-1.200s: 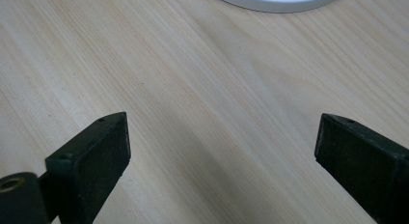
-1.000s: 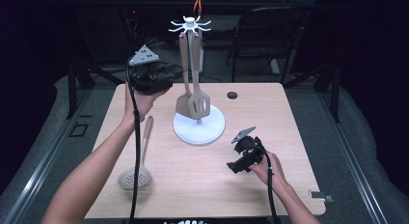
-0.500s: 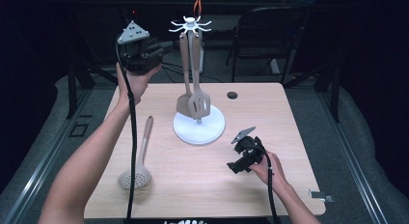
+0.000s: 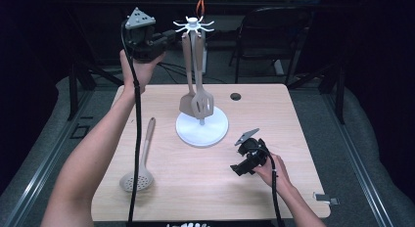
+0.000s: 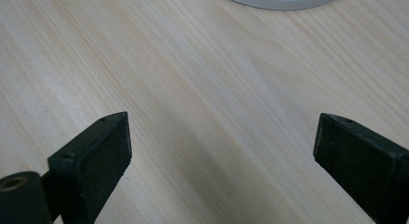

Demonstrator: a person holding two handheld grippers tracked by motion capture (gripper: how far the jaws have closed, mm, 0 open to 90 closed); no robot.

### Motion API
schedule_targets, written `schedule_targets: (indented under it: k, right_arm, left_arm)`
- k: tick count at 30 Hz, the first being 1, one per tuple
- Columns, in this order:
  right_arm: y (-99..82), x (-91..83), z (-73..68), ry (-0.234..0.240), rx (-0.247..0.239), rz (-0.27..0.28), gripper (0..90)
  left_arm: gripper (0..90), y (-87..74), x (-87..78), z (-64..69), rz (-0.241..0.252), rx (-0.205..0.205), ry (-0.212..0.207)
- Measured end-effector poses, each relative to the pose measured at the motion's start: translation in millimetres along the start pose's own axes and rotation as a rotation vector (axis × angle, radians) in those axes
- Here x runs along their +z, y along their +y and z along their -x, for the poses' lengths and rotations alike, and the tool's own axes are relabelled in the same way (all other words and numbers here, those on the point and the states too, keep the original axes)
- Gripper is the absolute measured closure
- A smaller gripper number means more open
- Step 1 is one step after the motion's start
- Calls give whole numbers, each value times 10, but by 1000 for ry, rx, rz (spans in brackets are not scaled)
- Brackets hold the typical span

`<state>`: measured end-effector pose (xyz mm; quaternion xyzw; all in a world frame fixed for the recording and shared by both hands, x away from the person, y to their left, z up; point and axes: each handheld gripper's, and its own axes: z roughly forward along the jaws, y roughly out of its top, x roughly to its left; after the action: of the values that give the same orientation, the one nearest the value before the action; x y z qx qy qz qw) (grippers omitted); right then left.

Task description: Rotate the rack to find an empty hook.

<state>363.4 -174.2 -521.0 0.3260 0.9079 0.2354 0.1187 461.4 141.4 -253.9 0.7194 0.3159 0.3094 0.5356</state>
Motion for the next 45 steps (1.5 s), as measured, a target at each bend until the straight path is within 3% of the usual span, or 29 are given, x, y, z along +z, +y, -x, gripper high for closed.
schedule_targets:
  k: [14,16,18,34,41,45]
  right_arm:
    - [3,5,-5,-6,-6,-2,60]
    - [-5,24,-14,0,12,17,60]
    - [4,9,-7,-4,-5,-8,60]
    - [9,16,-22,4,2,-2,60]
    - [17,16,-21,7,-8,-25,60]
    - [16,8,-22,3,-8,-23,60]
  left_arm:
    - [900,50,112,-51,-18,2,30]
    - [900,57,122,-58,-24,2,31]
    - [900,60,121,-55,-28,7,31]
    - [900,-102,-102,128,-16,46,-43]
    - [900,-31,-123,244,2,83,-65]
    - [900,4,-94,253,1,81,-60]
